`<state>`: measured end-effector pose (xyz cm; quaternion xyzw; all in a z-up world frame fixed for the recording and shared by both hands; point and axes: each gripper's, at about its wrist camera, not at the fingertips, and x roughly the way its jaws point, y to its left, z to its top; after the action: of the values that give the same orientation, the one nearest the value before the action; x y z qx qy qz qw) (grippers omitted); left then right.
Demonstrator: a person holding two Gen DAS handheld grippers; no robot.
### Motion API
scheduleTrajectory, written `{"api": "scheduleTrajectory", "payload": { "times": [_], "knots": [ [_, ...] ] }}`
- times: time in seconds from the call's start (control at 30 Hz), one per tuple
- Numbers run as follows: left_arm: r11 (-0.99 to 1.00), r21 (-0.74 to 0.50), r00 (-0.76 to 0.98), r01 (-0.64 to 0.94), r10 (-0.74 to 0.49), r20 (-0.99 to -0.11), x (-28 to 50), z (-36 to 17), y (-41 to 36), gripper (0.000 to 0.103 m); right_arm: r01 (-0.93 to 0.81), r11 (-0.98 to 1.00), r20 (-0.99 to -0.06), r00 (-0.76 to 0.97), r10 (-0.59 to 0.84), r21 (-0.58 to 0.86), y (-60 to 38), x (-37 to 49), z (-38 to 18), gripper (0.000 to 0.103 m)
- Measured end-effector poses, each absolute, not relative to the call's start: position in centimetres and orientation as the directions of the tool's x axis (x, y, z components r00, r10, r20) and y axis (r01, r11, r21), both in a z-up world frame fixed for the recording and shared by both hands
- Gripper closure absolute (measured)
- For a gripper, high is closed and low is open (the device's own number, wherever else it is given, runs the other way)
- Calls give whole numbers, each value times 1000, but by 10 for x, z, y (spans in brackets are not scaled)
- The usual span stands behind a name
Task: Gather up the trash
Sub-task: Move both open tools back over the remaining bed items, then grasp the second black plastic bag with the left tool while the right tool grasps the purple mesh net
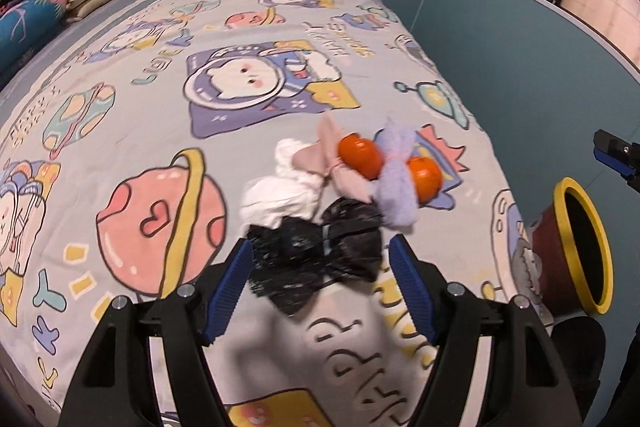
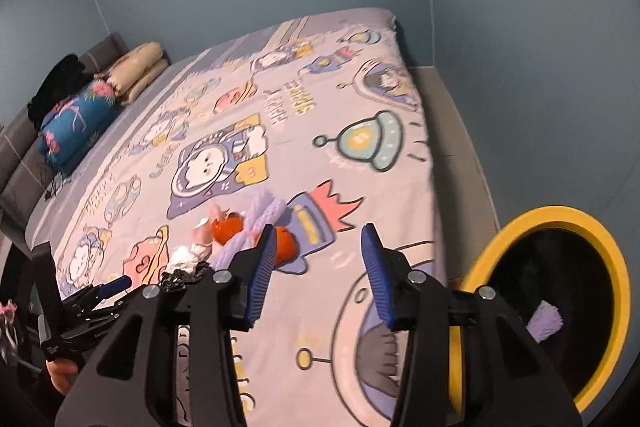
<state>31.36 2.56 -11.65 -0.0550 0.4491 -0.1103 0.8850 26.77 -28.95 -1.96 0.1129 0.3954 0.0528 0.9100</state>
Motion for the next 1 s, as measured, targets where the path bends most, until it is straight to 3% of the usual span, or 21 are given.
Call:
{"api": "scheduleTrajectory", "payload": {
  "times": [0.43,1.0],
  "knots": [
    [968,-230,535,101,-248,-808,321,-150,55,35,-54,969,-781,581,228,243,-217,336,-69,59],
    [953,-282,495,111,-299,-816,340,-175,45,36,-28,981,-859,479,180,190,-184,400,-128,59]
  ]
}}
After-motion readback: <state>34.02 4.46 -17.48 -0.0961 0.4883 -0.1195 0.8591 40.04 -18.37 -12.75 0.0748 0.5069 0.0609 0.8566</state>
